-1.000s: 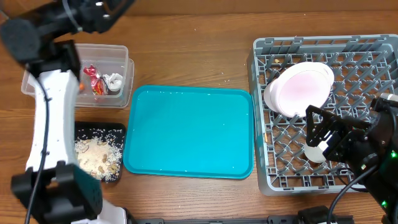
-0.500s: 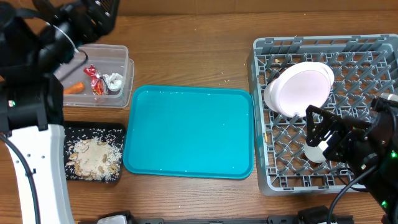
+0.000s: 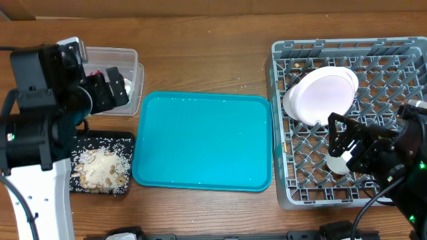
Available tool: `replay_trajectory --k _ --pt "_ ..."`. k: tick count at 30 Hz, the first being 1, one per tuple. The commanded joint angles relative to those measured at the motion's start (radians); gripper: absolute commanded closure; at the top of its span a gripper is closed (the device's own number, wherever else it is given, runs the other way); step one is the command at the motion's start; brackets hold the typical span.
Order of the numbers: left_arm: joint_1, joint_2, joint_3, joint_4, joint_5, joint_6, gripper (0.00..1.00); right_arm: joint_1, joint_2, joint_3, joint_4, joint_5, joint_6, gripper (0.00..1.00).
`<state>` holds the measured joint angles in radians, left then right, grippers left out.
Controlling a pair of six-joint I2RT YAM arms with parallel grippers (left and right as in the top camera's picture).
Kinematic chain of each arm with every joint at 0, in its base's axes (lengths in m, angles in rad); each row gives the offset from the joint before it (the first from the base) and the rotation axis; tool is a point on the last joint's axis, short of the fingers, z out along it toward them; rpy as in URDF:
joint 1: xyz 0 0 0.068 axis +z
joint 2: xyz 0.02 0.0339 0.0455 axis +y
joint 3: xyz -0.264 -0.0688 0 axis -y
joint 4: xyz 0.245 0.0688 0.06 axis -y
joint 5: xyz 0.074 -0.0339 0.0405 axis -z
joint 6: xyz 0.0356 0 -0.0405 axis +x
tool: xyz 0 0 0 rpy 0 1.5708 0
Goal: Sort waste into correct bins and load items into the dishwasher
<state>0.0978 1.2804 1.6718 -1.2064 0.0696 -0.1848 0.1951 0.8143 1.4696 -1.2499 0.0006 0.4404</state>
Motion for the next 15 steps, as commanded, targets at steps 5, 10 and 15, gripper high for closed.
replay_trajectory --k 5,10,15 --pt "-0.001 -0.021 0.015 0.011 -0.029 0.020 0.00 -0.006 -0.004 0.009 0.002 0.006 -0.002 0.00" --pt "-0.001 0.011 0.015 0.001 -0.026 0.021 0.00 -0.006 -0.004 0.009 0.002 0.006 -0.002 0.00" --pt "-0.001 0.045 0.015 0.001 -0.026 0.021 0.00 -0.006 -0.004 0.009 0.002 0.006 -0.002 0.00"
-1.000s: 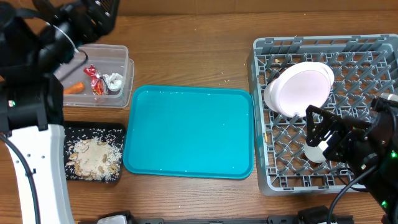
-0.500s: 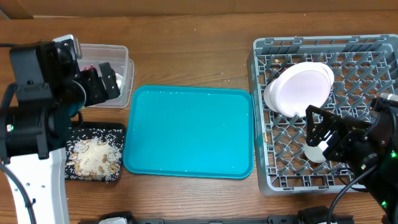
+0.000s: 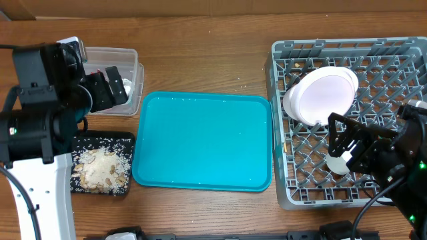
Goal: Sort waste into correct bins and load items into the dishwasher
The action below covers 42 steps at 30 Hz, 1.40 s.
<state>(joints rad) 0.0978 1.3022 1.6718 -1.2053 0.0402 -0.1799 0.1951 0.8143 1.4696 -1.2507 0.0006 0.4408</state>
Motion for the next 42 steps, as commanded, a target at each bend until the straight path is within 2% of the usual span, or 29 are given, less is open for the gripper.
replay_trajectory --k 1,10,13,21,31,39,42 --pt "-0.001 0.031 0.015 0.000 0.004 0.016 0.00 -0.006 -0.005 0.009 0.003 0.006 -0.002 0.00" --pt "-0.001 0.119 0.015 0.000 0.004 0.016 0.00 -0.027 -0.029 0.002 -0.035 0.005 -0.002 0.00" --pt "-0.001 0.143 0.015 0.000 0.004 0.016 0.00 -0.061 -0.079 -0.039 0.029 0.063 -0.002 0.00" --pt "-0.001 0.211 0.015 0.001 0.004 0.016 0.00 -0.126 -0.294 -0.392 0.452 0.203 -0.002 0.00" --pt "-0.001 0.278 0.015 0.001 0.004 0.016 0.00 -0.153 -0.573 -0.853 0.549 0.209 -0.002 0.00" --pt "-0.001 0.309 0.015 0.001 0.004 0.016 0.00 -0.154 -0.792 -1.112 0.705 0.208 -0.002 0.00" --pt "-0.001 0.314 0.015 0.001 0.004 0.016 0.00 -0.154 -0.809 -1.190 0.778 0.207 0.003 0.00"
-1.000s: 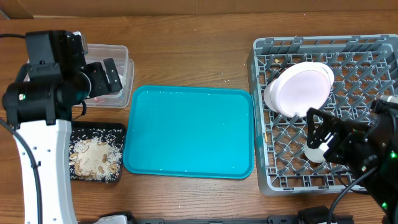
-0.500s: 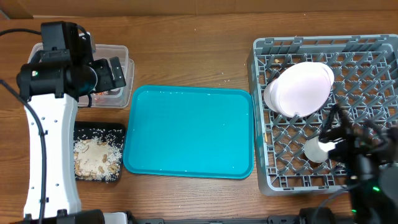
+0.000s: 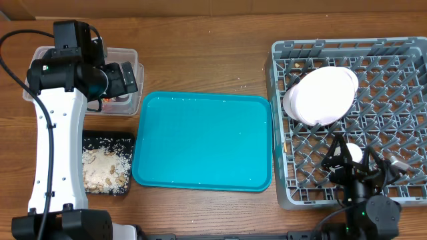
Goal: Sort waste into correct bins and load items into the dishwasher
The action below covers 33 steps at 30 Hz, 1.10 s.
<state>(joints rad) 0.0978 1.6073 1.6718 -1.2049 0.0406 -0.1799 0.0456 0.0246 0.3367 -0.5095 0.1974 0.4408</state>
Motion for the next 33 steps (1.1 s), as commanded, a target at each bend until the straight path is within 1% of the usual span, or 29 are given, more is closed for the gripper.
replay_trajectory --k 1,12,16,33 --pt "-0.001 0.009 0.015 0.001 0.003 0.016 0.00 -0.008 -0.022 -0.086 0.073 0.007 0.006 0.00" --pt "-0.001 0.009 0.015 0.001 0.004 0.016 0.00 -0.008 -0.022 -0.333 0.505 -0.021 0.006 0.00" --pt "-0.001 0.009 0.015 0.001 0.004 0.016 0.00 -0.008 -0.022 -0.329 0.443 -0.030 0.005 0.00" --pt "-0.001 0.009 0.015 0.001 0.004 0.016 0.00 -0.008 -0.021 -0.329 0.445 -0.030 0.005 0.00"
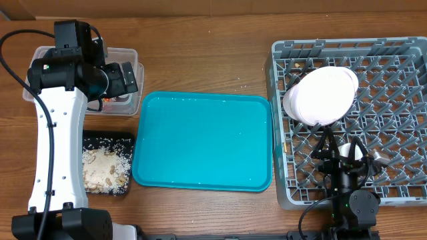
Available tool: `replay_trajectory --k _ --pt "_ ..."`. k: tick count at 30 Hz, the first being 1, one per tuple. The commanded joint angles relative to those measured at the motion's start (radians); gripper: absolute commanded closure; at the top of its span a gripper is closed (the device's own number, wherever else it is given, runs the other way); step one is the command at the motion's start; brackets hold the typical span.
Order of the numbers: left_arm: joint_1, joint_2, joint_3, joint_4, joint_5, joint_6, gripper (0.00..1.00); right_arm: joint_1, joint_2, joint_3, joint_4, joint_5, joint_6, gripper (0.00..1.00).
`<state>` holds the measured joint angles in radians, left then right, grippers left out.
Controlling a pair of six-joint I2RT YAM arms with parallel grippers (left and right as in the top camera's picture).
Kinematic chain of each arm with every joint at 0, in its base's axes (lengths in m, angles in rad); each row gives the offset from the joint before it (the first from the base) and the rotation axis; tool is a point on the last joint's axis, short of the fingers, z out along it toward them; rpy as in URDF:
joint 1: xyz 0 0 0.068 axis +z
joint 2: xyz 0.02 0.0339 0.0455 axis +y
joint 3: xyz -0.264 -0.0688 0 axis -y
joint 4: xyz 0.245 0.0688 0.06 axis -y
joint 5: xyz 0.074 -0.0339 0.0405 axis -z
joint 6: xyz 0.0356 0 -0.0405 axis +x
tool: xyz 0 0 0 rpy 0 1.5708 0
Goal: Sort waste into correct bins and load items into the dishwasher
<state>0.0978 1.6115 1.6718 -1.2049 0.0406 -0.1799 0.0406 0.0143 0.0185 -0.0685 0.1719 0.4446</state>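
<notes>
My left gripper [128, 79] hangs over the right part of a clear plastic bin [130, 55] at the back left; the overhead view does not show whether its fingers are apart. A grey dish rack [400, 47] stands on the right with white bowls [320, 97] leaning in its back left part. My right gripper [347, 159] sits low over the rack's front rows, fingers spread, with a small white cup [351, 151] resting in the rack between them. The teal tray [200, 98] in the middle is bare.
A black tray [127, 139] holding rice and food scraps lies at the front left, beside the left arm's white link. A few crumbs dot the wood behind the teal tray. The rack's right half holds nothing.
My right arm has shifted a little to the left and drawn in over the rack's front, the white cup staying in the rack. The left arm has not moved.
At first my left gripper was low over the clear bin and my right gripper held a small white cup in the rack's front. Later the left arm stood raised beside the bin, and the right gripper had opened with the cup left in the rack.
</notes>
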Motion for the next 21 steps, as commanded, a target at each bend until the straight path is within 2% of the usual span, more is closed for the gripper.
replay_trajectory --k 1,8,11,15,18,21 --pt "-0.001 0.005 0.015 0.001 0.004 0.016 0.00 -0.003 -0.010 -0.011 0.004 -0.005 0.001 0.00" --pt "-0.020 -0.029 0.013 0.001 0.000 0.016 0.00 -0.003 -0.010 -0.011 0.004 -0.005 0.001 0.00" --pt "-0.086 -0.084 0.013 0.001 0.000 0.016 0.00 -0.003 -0.010 -0.011 0.004 -0.005 0.001 0.00" --pt "-0.250 -0.187 -0.001 0.016 -0.145 0.107 0.00 -0.003 -0.010 -0.011 0.004 -0.005 0.001 0.00" --pt "-0.338 -0.280 -0.067 0.110 -0.211 0.141 0.00 -0.003 -0.010 -0.011 0.004 -0.005 0.002 0.00" --pt "-0.354 -0.420 -0.248 0.325 -0.200 0.149 0.00 -0.003 -0.010 -0.011 0.004 -0.005 0.001 0.00"
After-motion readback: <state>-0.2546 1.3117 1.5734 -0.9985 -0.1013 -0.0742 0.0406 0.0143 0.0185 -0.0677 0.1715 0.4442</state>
